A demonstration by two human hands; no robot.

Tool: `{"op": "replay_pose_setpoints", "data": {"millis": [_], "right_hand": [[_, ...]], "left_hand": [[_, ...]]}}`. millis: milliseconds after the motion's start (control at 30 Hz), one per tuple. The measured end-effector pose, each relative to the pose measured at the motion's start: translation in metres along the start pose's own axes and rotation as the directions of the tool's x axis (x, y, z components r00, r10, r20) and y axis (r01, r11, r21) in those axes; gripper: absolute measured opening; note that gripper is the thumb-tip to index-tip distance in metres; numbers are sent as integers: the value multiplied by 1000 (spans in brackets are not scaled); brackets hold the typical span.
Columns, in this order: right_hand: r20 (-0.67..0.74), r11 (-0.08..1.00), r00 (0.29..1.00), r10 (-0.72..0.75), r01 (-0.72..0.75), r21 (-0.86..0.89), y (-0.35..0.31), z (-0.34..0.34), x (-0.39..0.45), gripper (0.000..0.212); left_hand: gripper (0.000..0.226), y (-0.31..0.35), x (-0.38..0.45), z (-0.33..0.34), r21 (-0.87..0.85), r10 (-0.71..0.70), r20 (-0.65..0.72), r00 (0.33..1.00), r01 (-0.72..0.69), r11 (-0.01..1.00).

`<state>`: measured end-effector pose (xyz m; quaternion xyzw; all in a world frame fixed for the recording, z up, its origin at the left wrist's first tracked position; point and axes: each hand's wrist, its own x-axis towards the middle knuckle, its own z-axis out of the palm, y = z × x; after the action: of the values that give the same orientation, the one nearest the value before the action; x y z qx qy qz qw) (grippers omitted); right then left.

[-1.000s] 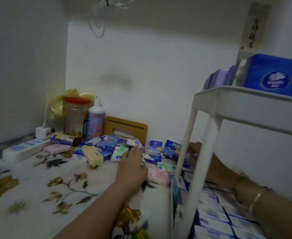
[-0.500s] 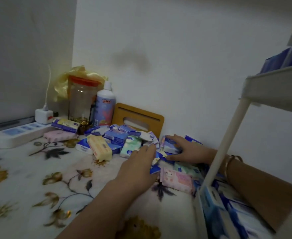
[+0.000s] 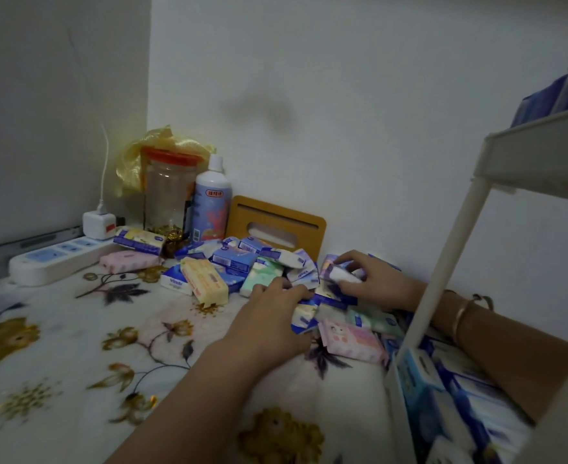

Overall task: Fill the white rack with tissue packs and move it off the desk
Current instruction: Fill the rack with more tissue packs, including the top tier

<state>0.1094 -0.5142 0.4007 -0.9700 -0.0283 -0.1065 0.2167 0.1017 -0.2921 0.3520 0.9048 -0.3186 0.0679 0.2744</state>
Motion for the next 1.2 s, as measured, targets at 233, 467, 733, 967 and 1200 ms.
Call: {"op": "replay_pose_setpoints", "data": {"millis": [233, 467, 733, 967, 1200], "right_hand": [[96, 720, 994, 47, -100, 687, -18, -12, -2, 15], [120, 550, 989, 86, -148, 822, -25, -11, -3, 43], [138, 322, 988, -65, -111, 940, -42, -17, -4, 40], [296, 523, 941, -167, -170, 835, -46, -3, -8, 26], [440, 614, 895, -68, -310, 726, -36, -28, -3, 77]], "left_hand": [[28, 3, 1, -14, -574, -169, -182, 969, 35, 818], [31, 8, 4, -30, -969, -344, 247, 906, 237, -70], [34, 13, 4, -24, -874, -304, 378, 874, 228, -430], [42, 33, 8, -23, -853, -239, 285, 928, 132, -505], [52, 46, 28, -5, -983, -436, 156, 886, 96, -158]]}}
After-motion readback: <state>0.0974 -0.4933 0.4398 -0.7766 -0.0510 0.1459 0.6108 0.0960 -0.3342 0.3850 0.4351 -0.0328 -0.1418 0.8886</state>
